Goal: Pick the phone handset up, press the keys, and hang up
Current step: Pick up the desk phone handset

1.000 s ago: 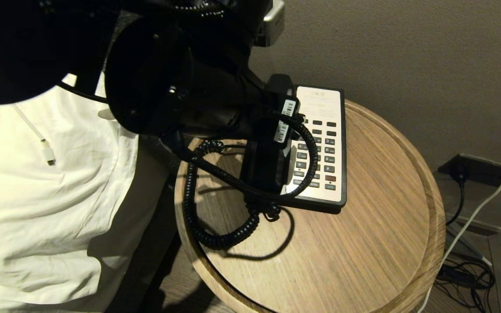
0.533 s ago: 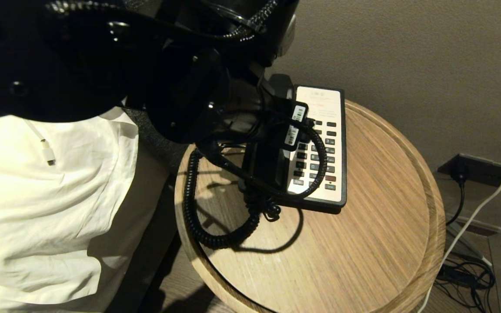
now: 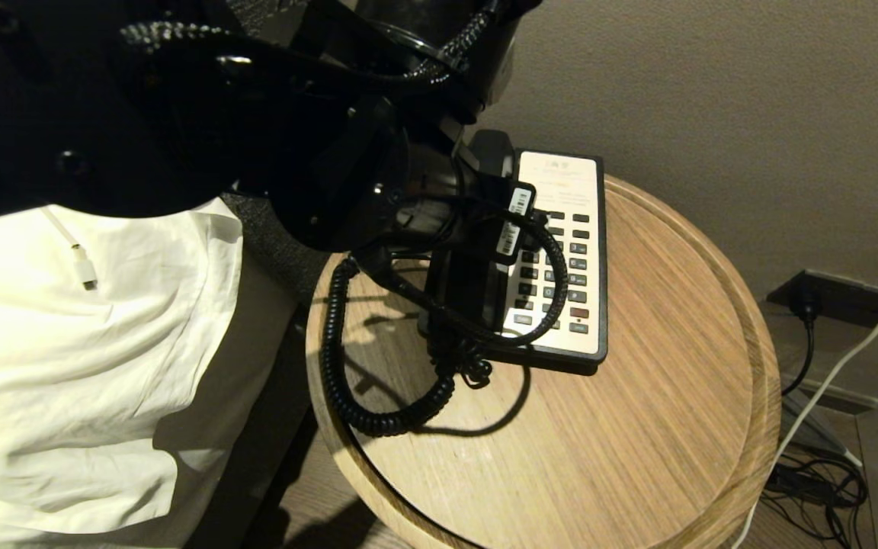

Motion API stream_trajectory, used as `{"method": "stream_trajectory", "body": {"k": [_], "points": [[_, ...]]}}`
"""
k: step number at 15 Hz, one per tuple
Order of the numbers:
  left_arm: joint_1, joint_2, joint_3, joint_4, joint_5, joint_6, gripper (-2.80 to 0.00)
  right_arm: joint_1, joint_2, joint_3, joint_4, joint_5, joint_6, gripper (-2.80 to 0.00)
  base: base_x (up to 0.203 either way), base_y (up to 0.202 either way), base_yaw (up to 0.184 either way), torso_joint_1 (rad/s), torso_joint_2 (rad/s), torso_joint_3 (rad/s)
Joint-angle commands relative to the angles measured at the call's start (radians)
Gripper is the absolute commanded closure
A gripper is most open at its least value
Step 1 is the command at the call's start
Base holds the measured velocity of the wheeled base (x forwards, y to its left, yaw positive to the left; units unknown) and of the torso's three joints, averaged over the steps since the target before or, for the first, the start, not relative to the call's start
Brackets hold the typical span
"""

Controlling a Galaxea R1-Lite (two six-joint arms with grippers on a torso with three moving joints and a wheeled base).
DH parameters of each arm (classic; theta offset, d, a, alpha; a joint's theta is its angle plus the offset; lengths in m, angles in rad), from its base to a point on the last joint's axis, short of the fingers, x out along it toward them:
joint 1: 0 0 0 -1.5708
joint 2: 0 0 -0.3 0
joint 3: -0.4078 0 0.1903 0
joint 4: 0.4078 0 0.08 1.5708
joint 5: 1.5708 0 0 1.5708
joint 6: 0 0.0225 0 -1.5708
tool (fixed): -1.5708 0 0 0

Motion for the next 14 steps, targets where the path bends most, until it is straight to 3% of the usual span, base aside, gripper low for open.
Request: {"method": "stream_trajectory", "body": {"k": [1,5,6,14], "points": [[0.002,0.0,0.0,0.002,0.003,-0.001,-2.8,0.002,-0.002,0.0,0.001,0.0,0.0,0.0,0.0,0.0,0.0,0.0,0.0,0.0],[0.015,0.0,0.0,0.002,0.003,-0.001,-2.8,0.0,-0.002,0.0,0.001,0.0,0.0,0.0,0.0,0.0,0.0,0.0,0.0,0.0],[0.018,0.0,0.0,0.003,0.003,-0.001,0.0,0.0,-0.002,0.0,0.001,0.0,0.0,0.0,0.0,0.0,0.0,0.0,0.0,0.0],[0.016,0.01,0.0,0.0,0.0,-0.001,0.0,0.0,-0.002,0.0,0.001,0.0,0.0,0.0,0.0,0.0,0.0,0.0,0.0,0.0]]}}
